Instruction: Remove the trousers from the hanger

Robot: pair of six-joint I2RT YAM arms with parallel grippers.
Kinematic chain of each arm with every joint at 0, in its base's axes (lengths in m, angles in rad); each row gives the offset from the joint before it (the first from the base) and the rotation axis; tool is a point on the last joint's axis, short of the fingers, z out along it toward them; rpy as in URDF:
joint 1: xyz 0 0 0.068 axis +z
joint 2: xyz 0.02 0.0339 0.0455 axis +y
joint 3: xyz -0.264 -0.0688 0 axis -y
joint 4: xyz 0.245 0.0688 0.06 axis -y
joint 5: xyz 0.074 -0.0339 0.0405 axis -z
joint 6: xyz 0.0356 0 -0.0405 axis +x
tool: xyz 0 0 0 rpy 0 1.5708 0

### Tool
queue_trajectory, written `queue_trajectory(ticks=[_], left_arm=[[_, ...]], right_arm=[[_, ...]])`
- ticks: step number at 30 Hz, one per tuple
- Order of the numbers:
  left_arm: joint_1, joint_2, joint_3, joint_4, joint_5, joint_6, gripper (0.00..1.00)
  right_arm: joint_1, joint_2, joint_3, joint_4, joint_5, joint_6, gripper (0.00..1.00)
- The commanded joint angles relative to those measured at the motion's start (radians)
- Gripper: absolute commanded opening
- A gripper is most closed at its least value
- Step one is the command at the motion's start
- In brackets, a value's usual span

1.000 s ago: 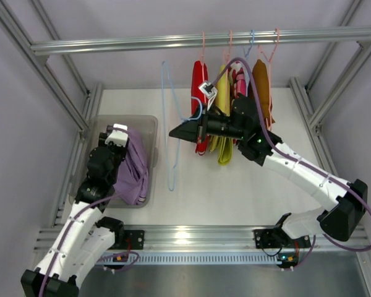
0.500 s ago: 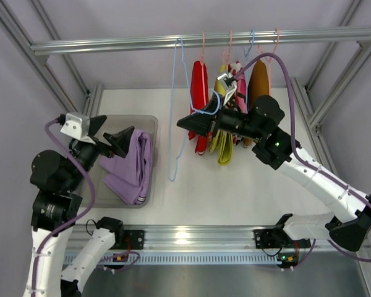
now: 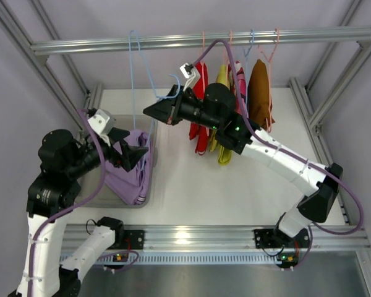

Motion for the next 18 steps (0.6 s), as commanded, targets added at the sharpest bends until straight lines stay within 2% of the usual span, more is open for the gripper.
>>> queue_trajectory(ticks=[1,6,9,13,18], left_arm=[[0.004,-0.003,-0.006,-0.08,0.022,0.071,0.87],[0.004,0.01,-0.006,-0.141,0.052,0.137,0.86],[0.004,-0.069,-0.046,-0.12,0.092,0.151,0.86],[0.004,-0.134,-0.1,-0.115,0.071,0.13,0.86],[0.004,-0.198,-0.153,-0.101,0.065,0.116,0.89]], right_arm=[[0.038,0.061,0.083,-0.172,0.154,0.089,0.0],[0.089,0.061,0.065,-0.17,0.164,0.112,0.0],[0.099,0.004,-0.024,-0.138,0.158,0.11,0.0],[0.124,-0.097,-0.187,-0.112,0.164,0.083,0.0],[0.15,-0.179,-0.288,-0.078,0.179,0.066,0.0]])
